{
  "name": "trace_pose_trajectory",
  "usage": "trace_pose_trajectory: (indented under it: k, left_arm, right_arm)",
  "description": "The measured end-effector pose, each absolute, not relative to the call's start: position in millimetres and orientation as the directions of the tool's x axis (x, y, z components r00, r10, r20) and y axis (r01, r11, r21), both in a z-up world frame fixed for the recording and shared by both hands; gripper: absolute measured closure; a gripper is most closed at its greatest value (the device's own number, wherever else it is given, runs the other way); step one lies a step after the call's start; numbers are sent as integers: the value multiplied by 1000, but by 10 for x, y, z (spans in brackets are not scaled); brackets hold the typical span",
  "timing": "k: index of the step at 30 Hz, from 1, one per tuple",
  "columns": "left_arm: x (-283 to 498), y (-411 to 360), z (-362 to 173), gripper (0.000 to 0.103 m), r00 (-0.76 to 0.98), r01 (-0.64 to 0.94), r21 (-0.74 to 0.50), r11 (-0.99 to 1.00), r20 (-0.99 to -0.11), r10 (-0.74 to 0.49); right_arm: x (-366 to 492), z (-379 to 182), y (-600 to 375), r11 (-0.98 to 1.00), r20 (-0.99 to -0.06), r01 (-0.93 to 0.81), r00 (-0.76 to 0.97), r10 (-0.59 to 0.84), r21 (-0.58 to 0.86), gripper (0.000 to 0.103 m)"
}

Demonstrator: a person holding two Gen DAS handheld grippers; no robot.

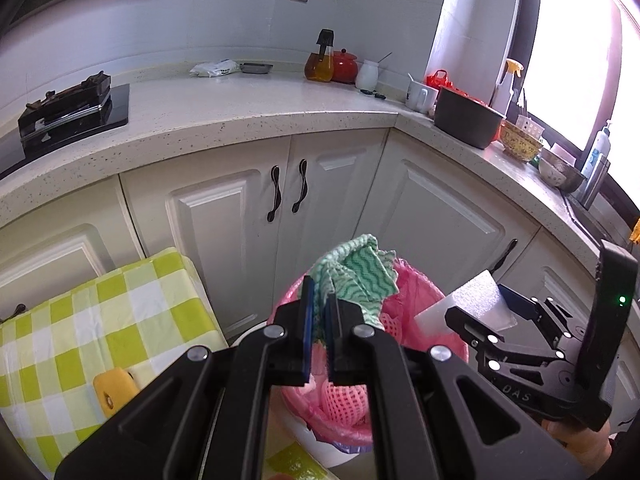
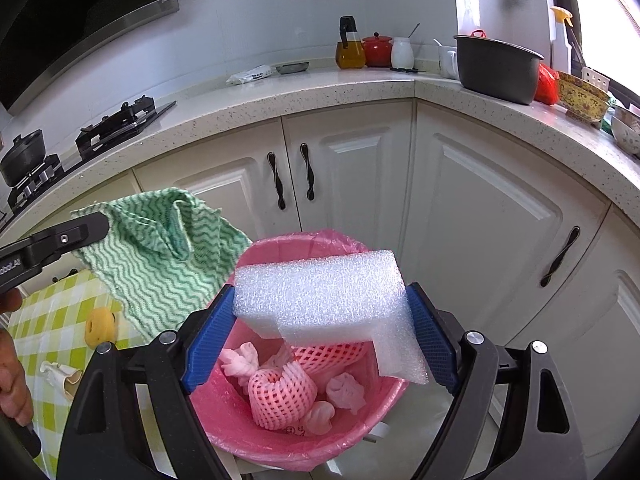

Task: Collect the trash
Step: 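Carry the cloth and foam sheet over the pink bin and open both grippers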

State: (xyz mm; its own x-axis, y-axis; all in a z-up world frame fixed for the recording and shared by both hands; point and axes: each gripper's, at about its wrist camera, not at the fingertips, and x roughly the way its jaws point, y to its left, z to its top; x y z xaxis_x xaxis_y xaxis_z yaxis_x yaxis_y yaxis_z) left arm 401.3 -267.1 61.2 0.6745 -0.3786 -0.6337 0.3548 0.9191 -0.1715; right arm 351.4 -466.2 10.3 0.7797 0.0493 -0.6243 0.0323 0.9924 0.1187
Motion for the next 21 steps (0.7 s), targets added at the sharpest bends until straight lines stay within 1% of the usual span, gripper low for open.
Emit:
trace_pose_trajectory:
  k: [1, 2, 3, 5, 10, 17, 19, 21]
  left_arm:
    - [4029, -2686, 607, 96, 674, 357, -171, 919, -634, -380]
    - [4046, -2701, 594, 87, 674, 357, -168, 919, -635, -378]
    - [4068, -2710, 572, 75, 671, 354, -168, 920, -639, -375]
    - [4084, -2711, 522, 70, 666, 353, -166, 921, -646, -372]
    - [4048, -2643, 452, 70, 661, 345, -173, 923, -653, -370]
    - [3878, -2394, 490, 70, 681, 325, -184, 928, -635, -365]
    - [3803, -2321, 517, 68, 690, 322, -181, 929, -627, -361]
    - [3706, -2237, 546, 63, 702, 319, -170, 932, -619, -353]
  right_arm:
    - [3525, 97, -4661, 993, -626, 32, 778, 48, 116, 23]
    - [3531, 92, -4660, 993, -628, 31, 777, 48, 114, 23]
    - [3534, 86, -4655, 993, -629, 30, 776, 48, 113, 22]
    - [3530, 75, -4665, 993, -630, 37, 775, 40, 109, 19]
    - [3518, 40, -4703, 994, -635, 45, 772, 30, 102, 19]
    - [3410, 26, -4708, 994, -629, 55, 777, 21, 100, 19]
    - [3356, 25, -4691, 994, -625, 56, 780, 17, 98, 19]
    - [3298, 32, -4671, 994, -620, 58, 785, 15, 98, 19]
